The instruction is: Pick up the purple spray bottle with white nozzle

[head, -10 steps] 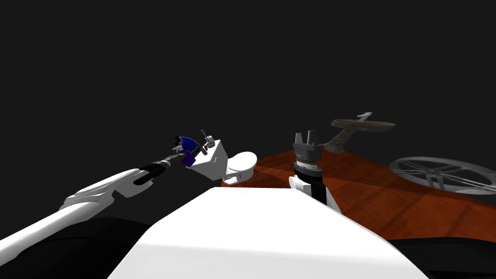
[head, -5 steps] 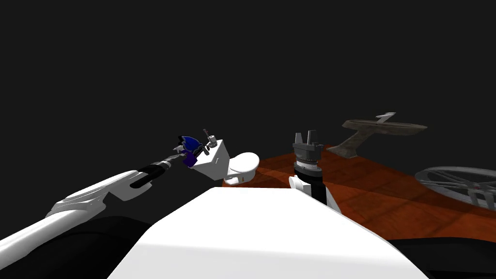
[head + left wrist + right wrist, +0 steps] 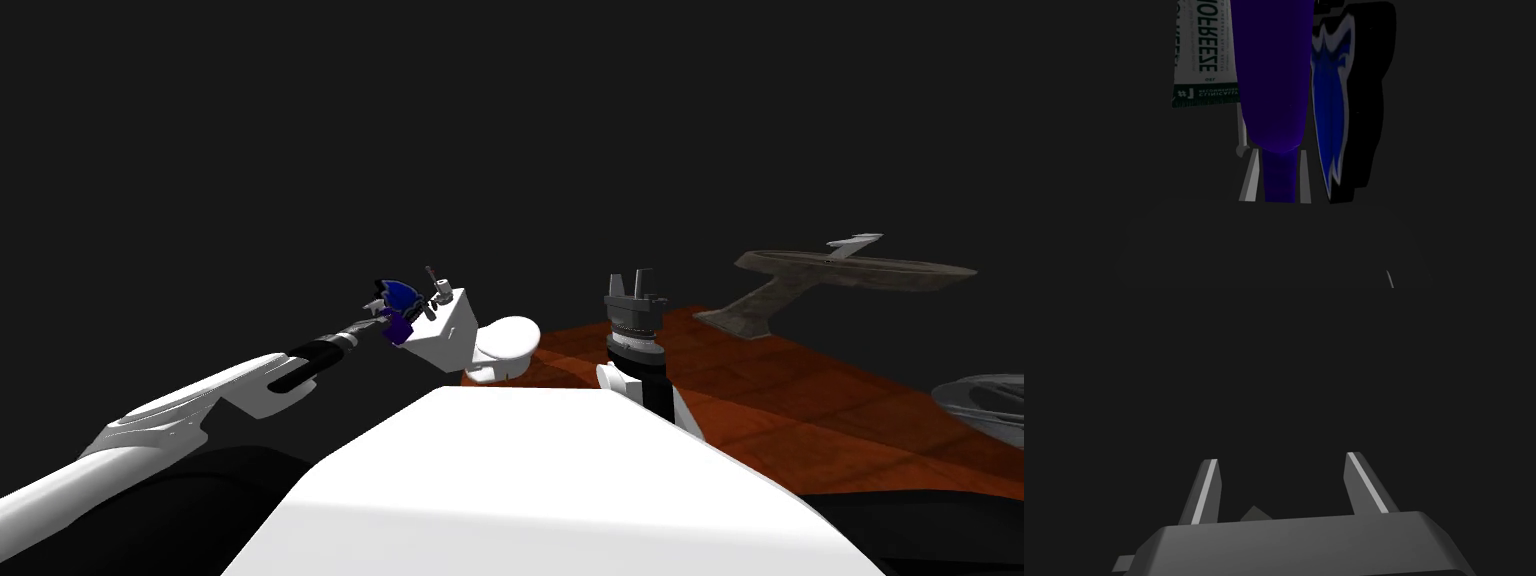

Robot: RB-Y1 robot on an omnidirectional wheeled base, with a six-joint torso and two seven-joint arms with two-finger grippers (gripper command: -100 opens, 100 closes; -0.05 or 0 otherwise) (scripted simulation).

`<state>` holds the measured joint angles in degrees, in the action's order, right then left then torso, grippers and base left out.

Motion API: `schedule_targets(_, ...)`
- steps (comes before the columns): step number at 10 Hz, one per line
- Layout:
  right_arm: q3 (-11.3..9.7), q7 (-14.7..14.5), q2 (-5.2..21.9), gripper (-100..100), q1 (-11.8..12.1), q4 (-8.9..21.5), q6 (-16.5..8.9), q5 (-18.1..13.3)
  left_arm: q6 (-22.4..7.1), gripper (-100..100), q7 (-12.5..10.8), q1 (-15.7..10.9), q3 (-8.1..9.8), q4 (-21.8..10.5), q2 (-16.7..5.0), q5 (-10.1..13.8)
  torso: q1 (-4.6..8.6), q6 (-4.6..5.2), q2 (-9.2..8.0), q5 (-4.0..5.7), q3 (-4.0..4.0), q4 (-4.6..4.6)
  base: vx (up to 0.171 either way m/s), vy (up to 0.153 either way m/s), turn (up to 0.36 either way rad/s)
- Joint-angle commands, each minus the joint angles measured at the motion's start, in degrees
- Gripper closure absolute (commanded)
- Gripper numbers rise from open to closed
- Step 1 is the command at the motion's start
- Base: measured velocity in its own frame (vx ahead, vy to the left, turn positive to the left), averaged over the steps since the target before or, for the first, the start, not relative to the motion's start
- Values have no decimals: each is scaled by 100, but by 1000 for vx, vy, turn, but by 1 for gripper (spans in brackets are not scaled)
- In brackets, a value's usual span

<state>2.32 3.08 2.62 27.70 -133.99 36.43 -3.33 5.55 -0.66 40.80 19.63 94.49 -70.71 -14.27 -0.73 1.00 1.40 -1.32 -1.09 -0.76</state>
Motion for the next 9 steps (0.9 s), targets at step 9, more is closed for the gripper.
schedule_targets(9, 0, 0, 0, 0, 0, 0, 0, 0, -447, 100, 176, 1327, 810, 1723, 117, 118, -1, 4, 24, 4, -14, -6, 76, 8, 113)
